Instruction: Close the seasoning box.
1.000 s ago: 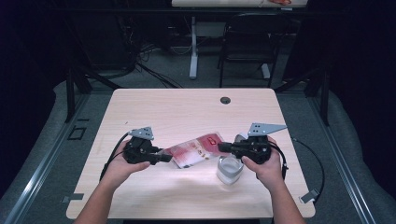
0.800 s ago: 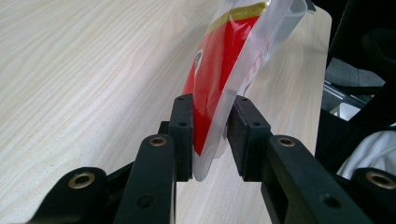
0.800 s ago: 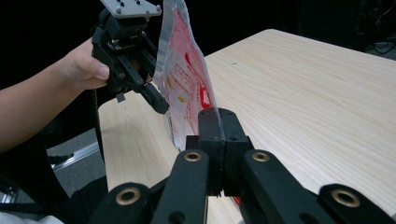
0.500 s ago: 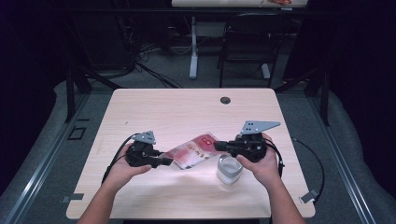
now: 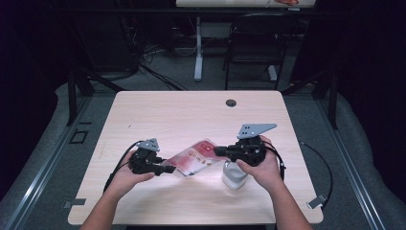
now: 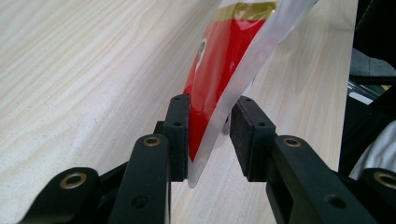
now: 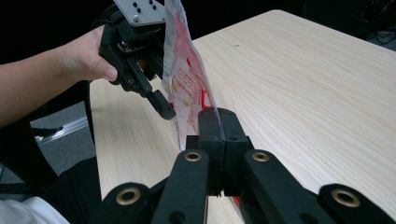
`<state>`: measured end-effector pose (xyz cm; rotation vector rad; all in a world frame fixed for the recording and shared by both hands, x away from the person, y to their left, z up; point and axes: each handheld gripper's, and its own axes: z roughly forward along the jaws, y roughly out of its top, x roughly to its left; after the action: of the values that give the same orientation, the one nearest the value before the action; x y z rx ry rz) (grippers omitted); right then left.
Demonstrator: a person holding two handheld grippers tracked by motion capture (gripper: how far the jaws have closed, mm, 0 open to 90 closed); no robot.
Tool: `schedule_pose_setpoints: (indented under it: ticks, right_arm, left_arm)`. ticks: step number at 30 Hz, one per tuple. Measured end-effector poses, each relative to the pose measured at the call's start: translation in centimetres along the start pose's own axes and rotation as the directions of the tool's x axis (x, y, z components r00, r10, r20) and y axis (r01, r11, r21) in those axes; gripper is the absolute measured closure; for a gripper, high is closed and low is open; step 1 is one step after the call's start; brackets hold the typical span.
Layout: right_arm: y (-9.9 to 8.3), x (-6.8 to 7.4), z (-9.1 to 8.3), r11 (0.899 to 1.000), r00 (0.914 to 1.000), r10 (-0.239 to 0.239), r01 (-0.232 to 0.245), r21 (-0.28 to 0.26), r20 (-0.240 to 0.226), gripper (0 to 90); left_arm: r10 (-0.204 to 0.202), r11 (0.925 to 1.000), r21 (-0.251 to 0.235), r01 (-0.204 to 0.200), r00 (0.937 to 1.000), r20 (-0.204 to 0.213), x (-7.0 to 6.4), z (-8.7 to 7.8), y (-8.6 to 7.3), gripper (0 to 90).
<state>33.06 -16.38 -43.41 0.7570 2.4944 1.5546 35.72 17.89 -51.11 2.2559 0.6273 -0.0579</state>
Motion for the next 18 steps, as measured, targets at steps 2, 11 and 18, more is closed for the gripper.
schedule_pose_setpoints:
  ticks: [2, 11, 18]
  right_arm:
    - [0.1, 0.0, 0.2, 1.000, 1.0000, -0.003, 0.003, 0.007, -0.003, 90.0]
    - [0.1, 0.2, 1.1, 0.998, 0.9995, -0.027, 0.026, 0.048, 0.013, 90.0]
    - [0.2, 0.2, 1.4, 0.996, 0.9988, -0.044, 0.042, 0.073, 0.020, 90.0]
  left_arm:
    - [-0.010, 0.9999, -0.005, 0.010, 0.9999, 0.004, 0.2, 0.2, -0.3, 68.5]
    - [-0.019, 0.9997, 0.016, 0.019, 0.9996, -0.019, 0.6, 1.0, -0.8, 64.2]
    - [-0.019, 0.9998, 0.005, 0.019, 0.9982, -0.057, 0.7, 0.9, -0.9, 58.6]
